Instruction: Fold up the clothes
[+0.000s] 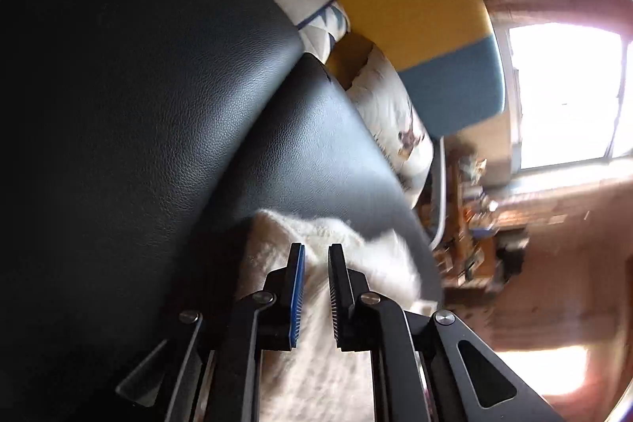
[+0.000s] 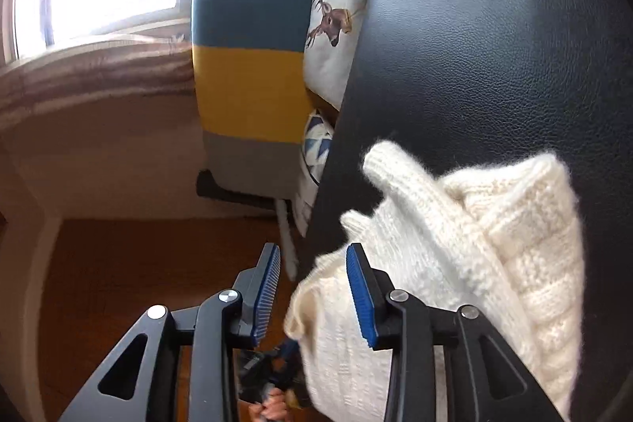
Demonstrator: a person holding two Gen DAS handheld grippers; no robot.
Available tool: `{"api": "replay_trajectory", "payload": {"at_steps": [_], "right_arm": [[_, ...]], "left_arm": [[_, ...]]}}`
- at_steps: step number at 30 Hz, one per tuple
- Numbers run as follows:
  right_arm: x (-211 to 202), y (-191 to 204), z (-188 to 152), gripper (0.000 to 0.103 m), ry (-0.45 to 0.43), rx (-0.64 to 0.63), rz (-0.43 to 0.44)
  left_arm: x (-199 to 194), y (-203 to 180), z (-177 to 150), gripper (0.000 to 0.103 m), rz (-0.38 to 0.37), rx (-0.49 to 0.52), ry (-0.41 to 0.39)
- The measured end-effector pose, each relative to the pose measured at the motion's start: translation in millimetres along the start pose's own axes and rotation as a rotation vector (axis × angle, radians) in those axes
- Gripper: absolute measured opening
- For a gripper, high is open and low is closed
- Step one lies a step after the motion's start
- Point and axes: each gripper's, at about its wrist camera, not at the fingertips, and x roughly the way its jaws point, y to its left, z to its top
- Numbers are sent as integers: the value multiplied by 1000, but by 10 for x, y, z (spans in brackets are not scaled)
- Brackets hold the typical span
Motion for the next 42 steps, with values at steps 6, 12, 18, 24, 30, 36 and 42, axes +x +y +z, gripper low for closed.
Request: {"api": "replay_trajectory", "payload": {"at_steps": [6,12,18,24,30,36,42], "right_arm": [[58,529,-545,36,71,-533,-488],[145,428,-750,36,87,-667,-674],[231,356,-744,35,131,-704,-723],[122,287,-640,34,146,-629,-655],[219,530,-680,36,136,-703,-692],[383,785,-792,36,184,-836,-664],[453,682,-777,36,201,-834,-669]], "left_arm": [[48,-174,-242,18,157,288,25],[167,-285,-421,18,174,407,53],[192,-314,-463,7,309,445,23],[114,-239,-519,7,303,385,22],[54,-882,-508,33,190,520,-47],[996,-1705,-792,40,167,907,158],[1774,-1781,-918,47,258,933,332]]}}
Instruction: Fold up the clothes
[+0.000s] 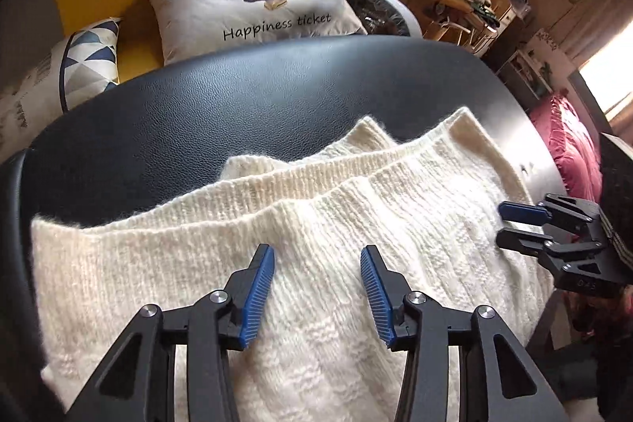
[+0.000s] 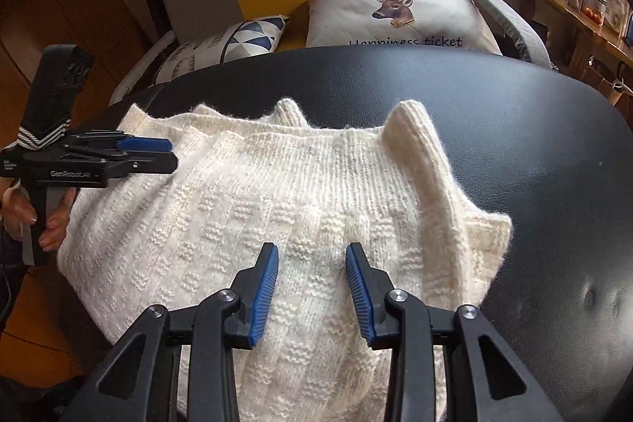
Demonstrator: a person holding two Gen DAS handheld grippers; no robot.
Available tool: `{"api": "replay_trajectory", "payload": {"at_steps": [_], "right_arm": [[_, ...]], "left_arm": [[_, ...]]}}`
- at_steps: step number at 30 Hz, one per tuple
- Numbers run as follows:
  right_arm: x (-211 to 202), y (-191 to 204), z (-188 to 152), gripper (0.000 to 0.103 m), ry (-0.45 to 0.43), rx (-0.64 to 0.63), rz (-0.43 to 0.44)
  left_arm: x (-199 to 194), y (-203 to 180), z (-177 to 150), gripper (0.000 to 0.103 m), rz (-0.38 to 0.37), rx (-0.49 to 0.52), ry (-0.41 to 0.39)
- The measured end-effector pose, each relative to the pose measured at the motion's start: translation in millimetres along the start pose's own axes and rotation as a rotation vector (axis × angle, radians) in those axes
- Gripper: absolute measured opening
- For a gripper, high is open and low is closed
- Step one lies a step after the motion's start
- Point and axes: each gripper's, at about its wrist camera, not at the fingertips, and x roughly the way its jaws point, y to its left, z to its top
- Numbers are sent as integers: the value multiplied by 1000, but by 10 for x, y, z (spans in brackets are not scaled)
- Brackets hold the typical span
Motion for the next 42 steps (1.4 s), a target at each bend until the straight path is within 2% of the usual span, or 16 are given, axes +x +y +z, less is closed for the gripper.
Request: {"api": "replay_trajectory", "payload": {"at_steps": [1,2,3,5,10,11,15,20,23,26,27,31,33,38,41,42], "right_arm": [[1,-9,-8,36,-5,6,8],[-3,-21,-15,36,-8,12,15],[-6,-31,-21,36,-11,15,19],[-10,-35,-32,36,-17,16,20],[-65,10,-56,36,-52,-1,-6],[-34,14,-72,36,-47,2,-8],[54,30,-168,36,-59,16,-7],[71,-92,-205,36,-75,84,51],[53,-137,-197,36,-65,124,78],[-151,-241,-233,36,-62,206,194],[-295,-294,-295,36,-91,228,229],[-887,-623,-798,36,-175,337,390],[-1050,-707,-1055,37,-138,334,406],[-979,-640,-1563,38,17,272,475],[-801,-616,-1609,38,14,253,520],[-743,-611,-1589,38,10,245,536]], "left_arm": [[49,35,9,43,25,-21,-2],[93,48,11,18,41,-25,-5],[126,53,-1,7,59,-17,-7],[98,61,-52,5,68,-38,-44],[-220,49,-45,4,87,-94,-299],[-182,89,18,4,92,-113,-314],[266,197,115,4,98,-132,-238],[313,258,67,8,52,-162,-239],[310,192,14,8,71,-148,-238],[256,149,-139,8,72,-128,-235],[229,157,-195,8,71,-126,-235],[124,248,-349,8,49,-153,-213],[57,264,-455,8,57,-149,-206],[-182,339,-685,9,118,-201,-187],[-468,174,-712,9,123,-215,-236],[-509,23,-704,9,108,-180,-241]]}}
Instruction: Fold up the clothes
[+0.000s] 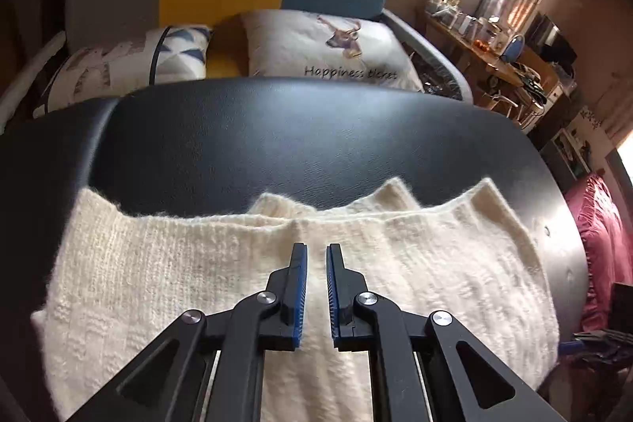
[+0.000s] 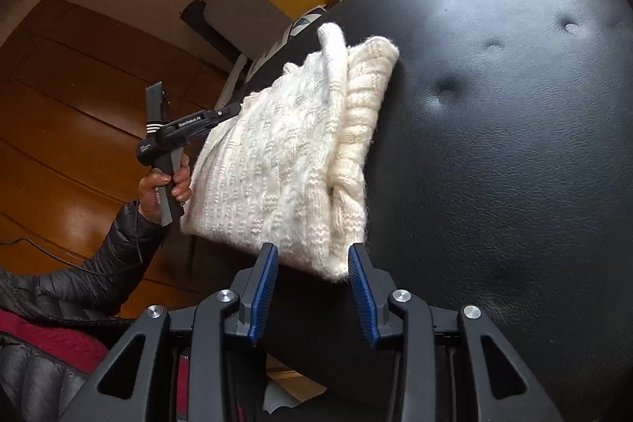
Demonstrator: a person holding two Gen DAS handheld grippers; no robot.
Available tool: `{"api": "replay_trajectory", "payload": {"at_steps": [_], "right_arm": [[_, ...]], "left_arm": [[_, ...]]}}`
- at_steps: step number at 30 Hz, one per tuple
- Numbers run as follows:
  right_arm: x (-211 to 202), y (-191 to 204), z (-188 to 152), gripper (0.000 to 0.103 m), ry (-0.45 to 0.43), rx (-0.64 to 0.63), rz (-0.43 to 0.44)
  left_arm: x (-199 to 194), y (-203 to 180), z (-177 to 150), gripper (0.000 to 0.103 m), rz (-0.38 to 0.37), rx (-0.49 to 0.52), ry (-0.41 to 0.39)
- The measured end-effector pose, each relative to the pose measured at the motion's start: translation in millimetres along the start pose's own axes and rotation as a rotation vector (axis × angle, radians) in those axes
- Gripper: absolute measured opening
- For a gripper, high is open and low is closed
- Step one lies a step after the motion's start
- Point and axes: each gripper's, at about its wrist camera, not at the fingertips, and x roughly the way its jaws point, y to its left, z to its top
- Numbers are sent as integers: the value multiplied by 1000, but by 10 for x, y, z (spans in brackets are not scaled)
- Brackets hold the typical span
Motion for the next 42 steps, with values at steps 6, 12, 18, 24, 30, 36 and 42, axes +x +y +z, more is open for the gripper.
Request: {"api": "replay_trajectory", "payload": {"at_steps": [6,12,18,24,30,36,42], "right_arm": [[273,-59,239,38,36,-63,99],[597,54,294,39,215,-141,214],[731,164,381,39,286,-167,324],[905,367,28,27,661,-284,285],[726,93,-23,6,579,-149,271],[127,112,47,29,356,-100,101],[-231,459,464,31,35,-188,-187]], "left_arm": [[6,-932,-75,12,-135,226,58],[591,-1565,-207,12,-146,384,189],[812,-1690,-1,12,-150,385,205],[766,-1931,-260,16,-208,521,241],[789,-1962,-287,16,-238,420,260],[516,-1882,-252,16,-253,367,192],[251,-1586,-203,16,-280,262,114]]}}
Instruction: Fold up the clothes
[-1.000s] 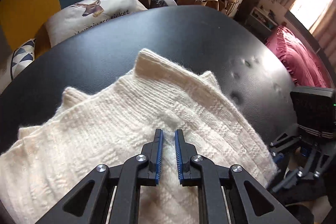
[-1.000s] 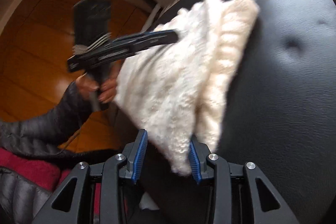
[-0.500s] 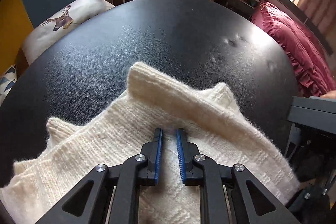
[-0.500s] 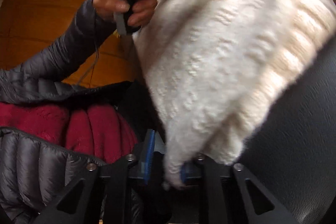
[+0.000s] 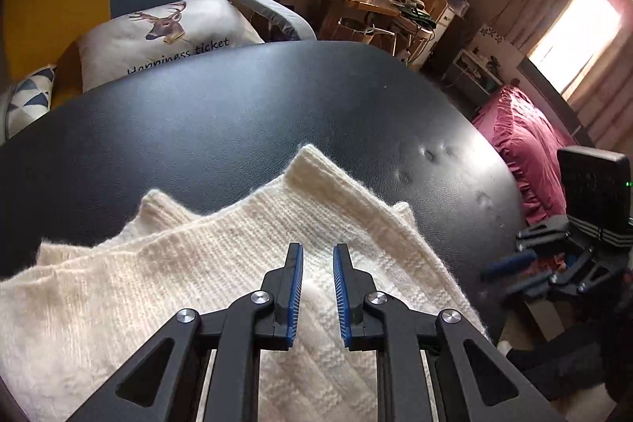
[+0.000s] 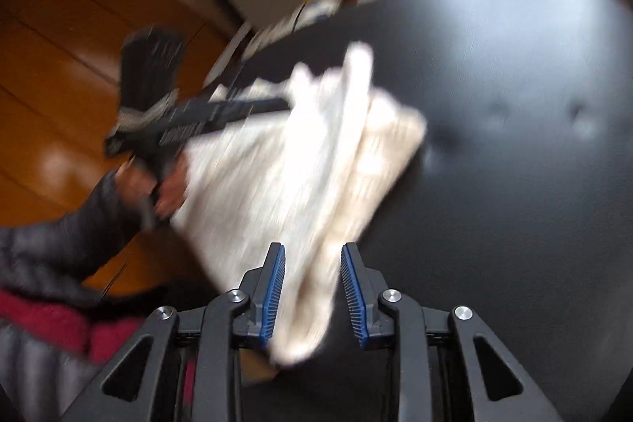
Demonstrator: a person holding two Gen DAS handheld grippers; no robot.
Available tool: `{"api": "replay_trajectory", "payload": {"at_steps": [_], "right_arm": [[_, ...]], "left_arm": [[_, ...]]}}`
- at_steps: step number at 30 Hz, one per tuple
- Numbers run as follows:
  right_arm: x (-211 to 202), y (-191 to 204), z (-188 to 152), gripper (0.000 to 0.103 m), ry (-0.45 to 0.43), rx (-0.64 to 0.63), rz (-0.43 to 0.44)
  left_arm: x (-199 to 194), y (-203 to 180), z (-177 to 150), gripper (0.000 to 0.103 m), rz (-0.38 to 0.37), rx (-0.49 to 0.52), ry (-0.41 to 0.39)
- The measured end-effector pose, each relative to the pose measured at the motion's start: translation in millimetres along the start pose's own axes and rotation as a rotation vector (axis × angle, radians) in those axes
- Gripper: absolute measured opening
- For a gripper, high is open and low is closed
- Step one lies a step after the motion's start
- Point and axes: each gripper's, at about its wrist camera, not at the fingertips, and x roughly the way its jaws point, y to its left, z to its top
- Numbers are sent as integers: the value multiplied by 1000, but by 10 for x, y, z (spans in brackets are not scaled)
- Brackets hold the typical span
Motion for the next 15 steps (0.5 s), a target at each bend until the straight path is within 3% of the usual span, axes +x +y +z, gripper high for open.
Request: {"api": "replay_trajectory", "payload": {"at_steps": [4,7,8,10,11,15], "right_arm": [[293,81,472,31,-101,2,-133],[613,69,741,27,-56,-2,-246],[730,114,752,21,-19,-27,-325],[999,243,673,20,31,-136,-492],[989,248,667,20,17,-133,-499],[916,143,597,20,-6,-44,-468]], "left_arm": [[-38,193,-60,16,20,-22,-15],[-96,266,-153,16,28,-36,-27],[-84,295,-177,16,28,-47,-26],[40,343,-233,17,56,-73,7],[133,377,-258,18,72,-91,33],[234,549,-288,17,1,-255,21]]}}
